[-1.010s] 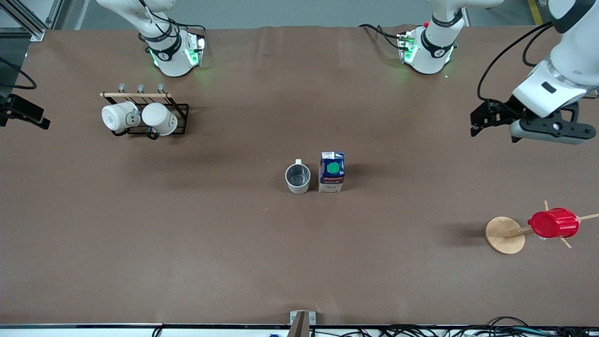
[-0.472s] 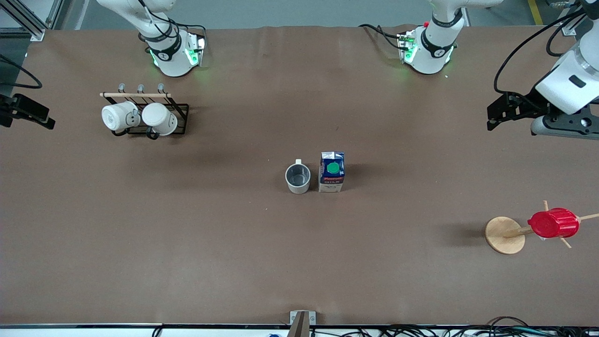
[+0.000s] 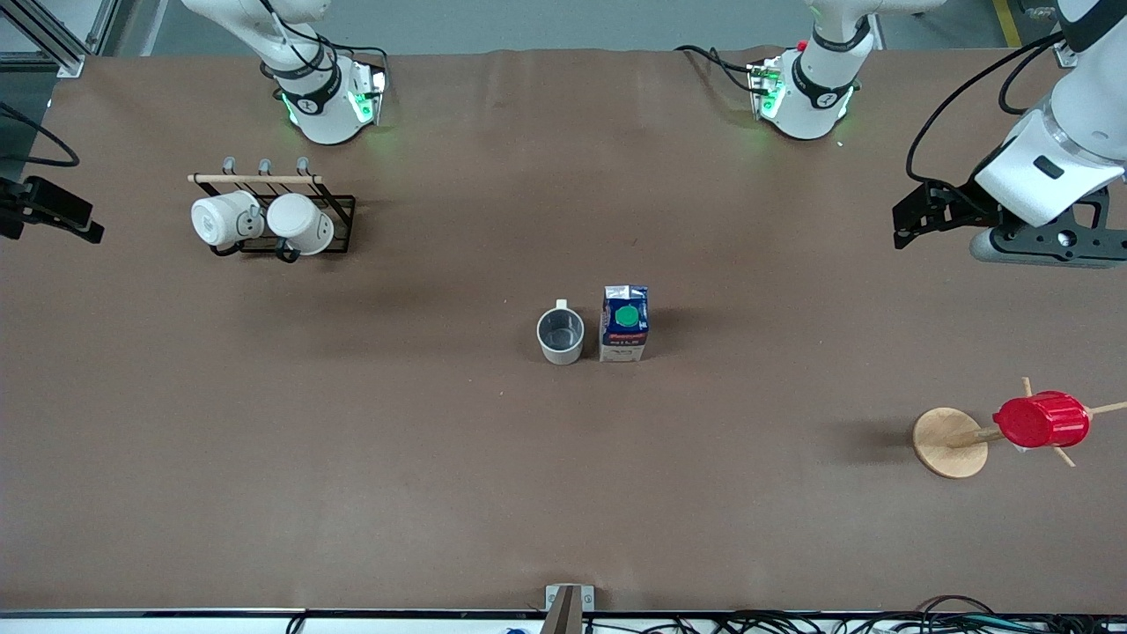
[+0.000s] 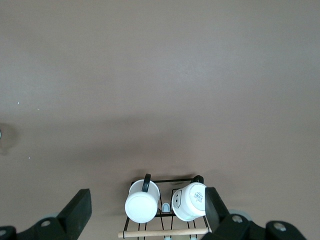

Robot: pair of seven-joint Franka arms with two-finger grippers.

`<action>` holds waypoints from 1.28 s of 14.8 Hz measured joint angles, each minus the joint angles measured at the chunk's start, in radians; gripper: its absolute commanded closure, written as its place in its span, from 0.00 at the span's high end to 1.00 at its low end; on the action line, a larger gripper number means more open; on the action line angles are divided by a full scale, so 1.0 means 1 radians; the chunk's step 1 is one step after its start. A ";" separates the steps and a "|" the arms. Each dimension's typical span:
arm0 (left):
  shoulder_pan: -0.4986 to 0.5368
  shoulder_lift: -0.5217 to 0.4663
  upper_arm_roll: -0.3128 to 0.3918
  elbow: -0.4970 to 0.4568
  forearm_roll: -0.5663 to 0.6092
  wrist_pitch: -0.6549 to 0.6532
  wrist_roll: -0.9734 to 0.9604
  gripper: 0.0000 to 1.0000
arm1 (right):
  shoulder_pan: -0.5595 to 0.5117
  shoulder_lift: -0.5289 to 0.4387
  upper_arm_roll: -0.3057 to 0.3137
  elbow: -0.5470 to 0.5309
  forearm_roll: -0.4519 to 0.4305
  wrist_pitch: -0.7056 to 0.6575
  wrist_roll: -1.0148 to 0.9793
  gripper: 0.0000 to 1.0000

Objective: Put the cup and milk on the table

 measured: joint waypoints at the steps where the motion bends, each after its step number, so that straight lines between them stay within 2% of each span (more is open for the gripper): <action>1: 0.000 -0.002 -0.002 -0.006 0.000 0.006 -0.009 0.97 | 0.000 0.000 0.000 0.000 0.000 0.000 0.000 1.00; 9: -0.003 -0.065 -0.013 -0.083 -0.021 0.023 -0.021 0.97 | 0.000 0.000 0.000 0.000 0.000 -0.001 0.000 1.00; 19: -0.013 -0.066 -0.010 -0.091 -0.029 0.034 -0.021 0.97 | 0.000 0.000 0.000 0.000 0.000 -0.005 0.000 1.00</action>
